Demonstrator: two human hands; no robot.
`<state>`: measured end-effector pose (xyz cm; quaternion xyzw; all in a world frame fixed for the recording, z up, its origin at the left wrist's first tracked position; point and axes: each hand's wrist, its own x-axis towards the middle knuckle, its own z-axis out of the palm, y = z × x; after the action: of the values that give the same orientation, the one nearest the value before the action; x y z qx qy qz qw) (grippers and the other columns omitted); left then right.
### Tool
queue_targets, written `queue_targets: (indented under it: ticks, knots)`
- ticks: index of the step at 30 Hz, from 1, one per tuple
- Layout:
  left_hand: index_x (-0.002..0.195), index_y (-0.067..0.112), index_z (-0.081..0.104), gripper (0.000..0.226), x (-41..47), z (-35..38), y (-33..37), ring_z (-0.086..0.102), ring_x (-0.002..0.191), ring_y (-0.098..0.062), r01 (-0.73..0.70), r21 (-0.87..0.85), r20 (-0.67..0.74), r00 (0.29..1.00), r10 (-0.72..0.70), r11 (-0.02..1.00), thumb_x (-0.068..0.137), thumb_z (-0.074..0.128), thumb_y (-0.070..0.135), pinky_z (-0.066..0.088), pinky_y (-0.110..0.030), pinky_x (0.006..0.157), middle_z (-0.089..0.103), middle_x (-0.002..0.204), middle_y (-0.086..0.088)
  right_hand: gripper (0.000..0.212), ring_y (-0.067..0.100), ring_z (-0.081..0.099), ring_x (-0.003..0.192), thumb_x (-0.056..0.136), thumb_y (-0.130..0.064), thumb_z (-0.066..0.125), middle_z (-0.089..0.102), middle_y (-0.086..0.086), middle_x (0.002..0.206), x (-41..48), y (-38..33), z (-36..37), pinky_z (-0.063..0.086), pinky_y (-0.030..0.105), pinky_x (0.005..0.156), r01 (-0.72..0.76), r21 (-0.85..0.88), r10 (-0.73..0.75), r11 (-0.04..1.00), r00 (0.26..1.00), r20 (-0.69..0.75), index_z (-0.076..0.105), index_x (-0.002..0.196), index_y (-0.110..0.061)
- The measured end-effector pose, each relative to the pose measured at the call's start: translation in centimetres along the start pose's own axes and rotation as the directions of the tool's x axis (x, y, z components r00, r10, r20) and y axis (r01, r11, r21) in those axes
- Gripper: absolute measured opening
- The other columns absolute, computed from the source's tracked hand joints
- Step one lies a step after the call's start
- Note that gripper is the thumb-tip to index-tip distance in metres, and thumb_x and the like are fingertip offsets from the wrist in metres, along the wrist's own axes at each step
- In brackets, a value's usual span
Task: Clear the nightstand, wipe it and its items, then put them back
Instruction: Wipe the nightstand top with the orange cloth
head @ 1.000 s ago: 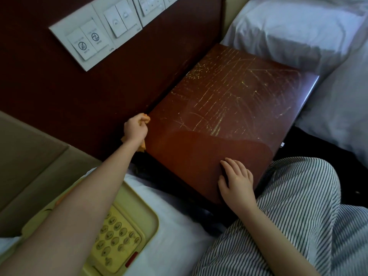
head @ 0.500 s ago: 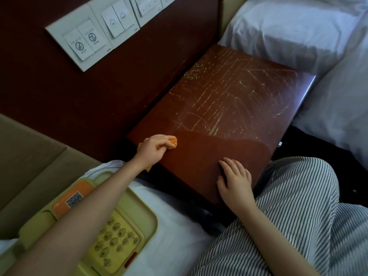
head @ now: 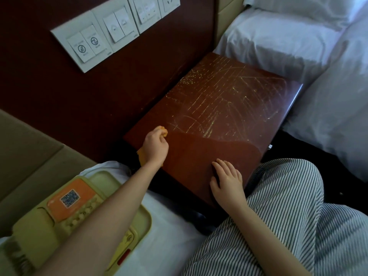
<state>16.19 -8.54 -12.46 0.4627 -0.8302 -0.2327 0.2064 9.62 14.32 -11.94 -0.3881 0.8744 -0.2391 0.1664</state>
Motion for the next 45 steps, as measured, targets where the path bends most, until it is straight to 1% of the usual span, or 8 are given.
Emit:
queue_targets:
  ticks: [11,14,17,23,27,35,40,45]
  knots:
    - [0.103,0.018,0.069,0.027,-9.9,1.1,3.0,0.051,0.116,-0.008,-0.285,-0.083,0.284,0.912,0.296,0.955,0.089,0.051,0.004,0.033,-0.011,0.093,0.060,0.124,0.007,0.048,0.022,0.022,0.142,0.096,-0.022,0.046,0.036,0.004,0.149,-1.1,-0.2,0.0,0.012,0.034,0.115,0.070,0.021,-0.069,0.997,0.996,-0.051,0.040,0.142,-0.013]
    - [0.103,0.012,0.069,0.027,-10.5,0.3,6.0,0.058,0.103,-0.004,-0.017,-0.380,0.315,0.938,0.147,0.925,0.089,0.050,-0.001,0.041,-0.012,0.094,0.065,0.114,0.004,0.045,0.017,0.030,0.137,0.096,-0.030,0.043,0.044,-0.002,0.143,-1.6,-0.5,-0.4,0.017,0.030,0.112,0.086,0.086,-0.080,0.993,0.994,-0.074,0.045,0.139,-0.016]
    - [0.107,0.023,0.062,0.024,-9.6,-0.8,8.7,0.057,0.105,-0.009,0.352,-0.636,0.350,0.925,-0.150,0.686,0.094,0.048,0.009,0.047,-0.025,0.093,0.062,0.109,0.007,0.041,0.007,0.048,0.119,0.096,-0.036,0.049,0.055,-0.008,0.127,-2.4,-1.0,-1.1,0.037,0.028,0.104,0.079,0.313,-0.067,0.947,0.997,-0.049,0.052,0.132,-0.017]
    - [0.129,0.023,0.047,0.040,-7.2,-1.0,11.5,0.052,0.106,-0.019,0.562,-0.723,0.491,0.827,-0.274,0.402,0.091,0.058,0.020,0.047,-0.035,0.090,0.052,0.117,0.002,0.014,-0.002,0.055,0.058,0.095,-0.011,0.050,0.060,-0.009,0.071,-2.4,-1.5,-4.2,0.043,0.014,0.055,-0.004,0.689,-0.029,0.725,0.999,0.037,0.063,0.088,-0.015]
    - [0.128,0.021,0.048,0.040,-6.8,-1.6,11.9,0.056,0.106,-0.024,0.566,-0.657,0.516,0.819,-0.250,0.498,0.090,0.060,0.027,0.049,-0.039,0.092,0.057,0.120,-0.008,0.023,0.004,0.050,0.068,0.097,-0.016,0.045,0.057,-0.008,0.075,-0.9,-1.7,-7.2,0.042,0.015,0.060,-0.062,0.797,0.240,0.601,0.965,-0.106,0.060,0.081,-0.024]
    - [0.125,0.020,0.050,0.037,-6.8,-4.0,10.6,0.051,0.113,-0.022,0.390,-0.443,0.491,0.859,-0.146,0.807,0.089,0.059,0.017,0.045,-0.038,0.097,0.052,0.126,-0.005,0.023,0.012,0.043,0.057,0.099,-0.014,0.037,0.048,0.002,0.068,1.6,-2.4,-11.1,0.035,0.027,0.053,-0.144,0.971,0.394,0.192,0.917,0.058,0.054,0.084,-0.017]
    - [0.143,0.035,0.026,0.067,-7.3,-6.2,11.7,0.020,0.138,-0.019,-0.001,-0.372,0.401,0.902,0.161,0.928,0.088,0.062,0.023,0.026,-0.042,0.108,0.017,0.153,0.001,0.023,0.011,0.045,0.062,0.098,-0.017,0.039,0.049,-0.001,0.070,1.3,-3.4,-12.6,0.037,0.025,0.057,-0.201,0.926,0.248,0.319,0.961,0.123,0.058,0.086,-0.020]
    - [0.128,0.039,0.041,0.050,-8.1,-7.4,14.0,0.052,0.110,-0.001,-0.075,-0.529,0.629,0.633,0.450,0.845,0.086,0.064,0.024,0.048,-0.016,0.082,0.053,0.121,0.015,0.023,0.016,0.054,0.087,0.097,-0.020,0.044,0.061,-0.002,0.092,1.0,-4.6,-15.5,0.045,0.031,0.074,-0.105,0.839,0.116,0.534,0.992,0.050,0.062,0.085,-0.026]
